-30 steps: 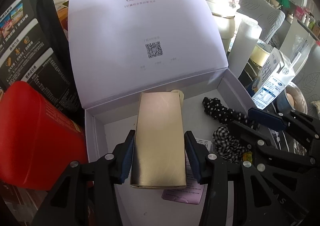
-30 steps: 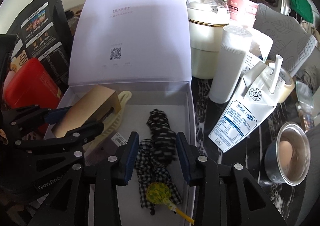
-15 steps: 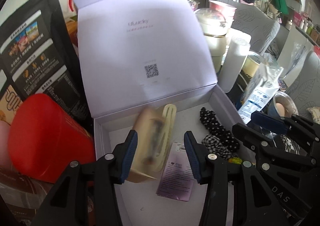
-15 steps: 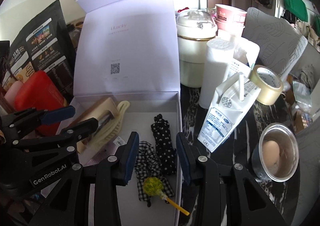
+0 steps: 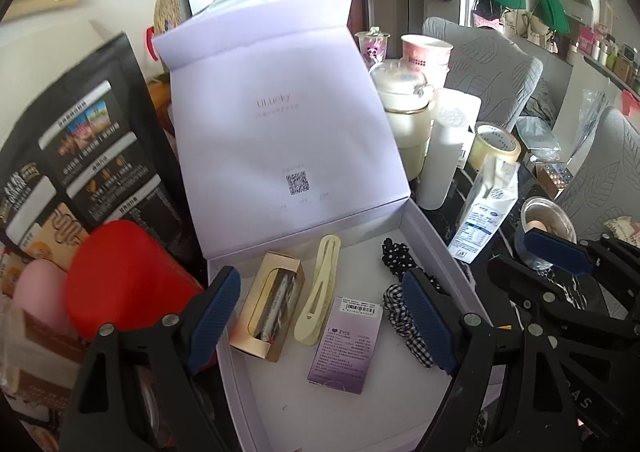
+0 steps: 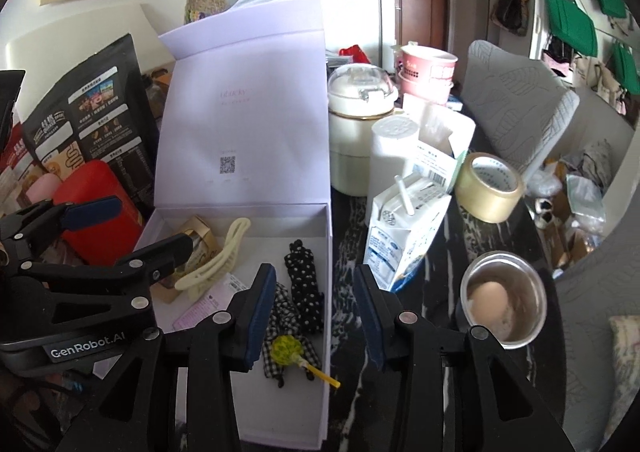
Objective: Organize rigid objects
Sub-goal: 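Lower the gold box with the left gripper while the right gripper lowers the polka-dot item into the box, then open both grippers and move them back toward the black strip and pink tube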
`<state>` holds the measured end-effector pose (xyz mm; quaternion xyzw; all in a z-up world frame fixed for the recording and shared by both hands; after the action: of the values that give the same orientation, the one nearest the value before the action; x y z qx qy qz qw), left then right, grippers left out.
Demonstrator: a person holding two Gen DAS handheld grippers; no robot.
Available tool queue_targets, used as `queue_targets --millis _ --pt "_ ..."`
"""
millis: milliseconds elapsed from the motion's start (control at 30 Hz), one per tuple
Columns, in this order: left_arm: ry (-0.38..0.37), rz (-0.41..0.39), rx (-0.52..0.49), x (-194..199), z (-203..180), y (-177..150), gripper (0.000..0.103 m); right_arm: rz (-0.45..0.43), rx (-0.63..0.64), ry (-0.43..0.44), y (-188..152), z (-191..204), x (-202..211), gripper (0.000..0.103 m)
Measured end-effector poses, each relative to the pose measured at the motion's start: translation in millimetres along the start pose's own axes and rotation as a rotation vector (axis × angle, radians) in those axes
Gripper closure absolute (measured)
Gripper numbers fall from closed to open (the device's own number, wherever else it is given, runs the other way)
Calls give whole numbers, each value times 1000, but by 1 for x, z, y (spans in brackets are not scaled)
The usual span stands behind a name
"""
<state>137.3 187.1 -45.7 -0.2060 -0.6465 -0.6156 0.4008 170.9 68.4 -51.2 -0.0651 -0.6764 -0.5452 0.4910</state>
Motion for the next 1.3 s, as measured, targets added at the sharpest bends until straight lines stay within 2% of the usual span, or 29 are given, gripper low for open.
queue_targets --millis 333,467,733,967,1300 --pt "-4 -59 -2 43 -6 2 18 -75 14 -37 1 -1 52 59" --pt "3 -90 -2 62 -7 1 2 -105 22 -44 -1 2 73 56" --pt "6 -134 -10 97 -10 -9 2 -164 12 -46 -12 6 116 48" --pt "-21 -172 -8 126 -16 -19 2 -208 18 -67 -23 11 152 40" --pt "-53 -203 -24 156 -29 -40 0 -250 31 -97 -54 13 199 39"
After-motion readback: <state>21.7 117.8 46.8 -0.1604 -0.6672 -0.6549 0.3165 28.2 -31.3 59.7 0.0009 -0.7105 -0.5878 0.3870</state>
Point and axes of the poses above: each gripper's, at about its wrist camera, not at the fingertips, and x roughly against the way its jaws point, z to its left, y to its top, the point moved 8 cm from there along -x, roughly the way its jaws point, and after that the axes turned 2 degrees about z, right-handed, at the moved point
